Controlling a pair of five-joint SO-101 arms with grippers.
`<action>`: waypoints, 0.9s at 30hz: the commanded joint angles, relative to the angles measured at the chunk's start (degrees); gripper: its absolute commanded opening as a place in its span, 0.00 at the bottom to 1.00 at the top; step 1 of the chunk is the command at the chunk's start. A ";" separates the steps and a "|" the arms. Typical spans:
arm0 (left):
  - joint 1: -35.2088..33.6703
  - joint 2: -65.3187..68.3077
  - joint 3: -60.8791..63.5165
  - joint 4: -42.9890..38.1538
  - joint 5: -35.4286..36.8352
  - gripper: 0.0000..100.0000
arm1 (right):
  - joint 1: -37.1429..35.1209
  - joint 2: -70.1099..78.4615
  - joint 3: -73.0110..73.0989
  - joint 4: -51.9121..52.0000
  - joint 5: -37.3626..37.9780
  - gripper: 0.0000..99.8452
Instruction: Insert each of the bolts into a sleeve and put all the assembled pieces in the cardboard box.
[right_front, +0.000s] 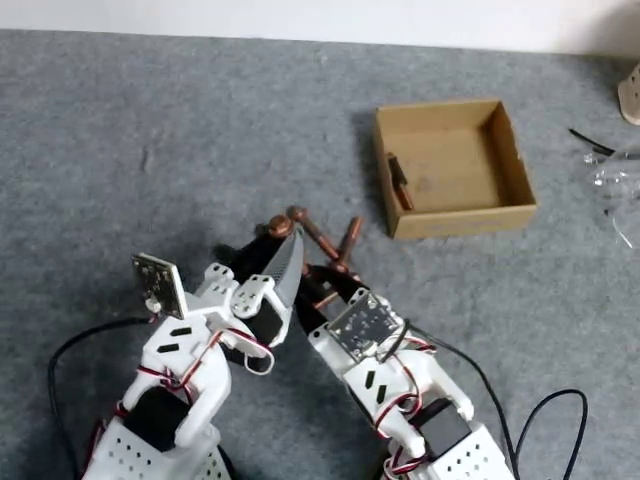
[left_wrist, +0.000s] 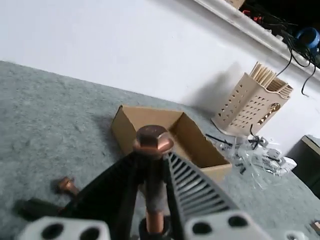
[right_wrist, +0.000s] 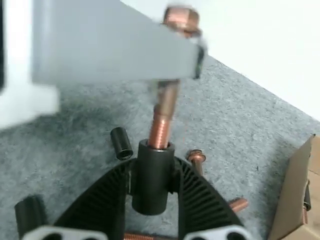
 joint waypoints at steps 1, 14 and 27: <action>0.75 -0.75 -1.80 0.00 0.00 0.01 | 1.27 -1.19 5.23 -2.42 0.62 0.01; 0.92 -0.75 6.20 0.09 -0.09 0.01 | 1.54 -1.19 5.23 -2.42 0.88 0.01; 9.27 -0.84 8.22 2.99 -7.30 0.01 | 4.00 -1.19 5.23 -2.42 0.88 0.01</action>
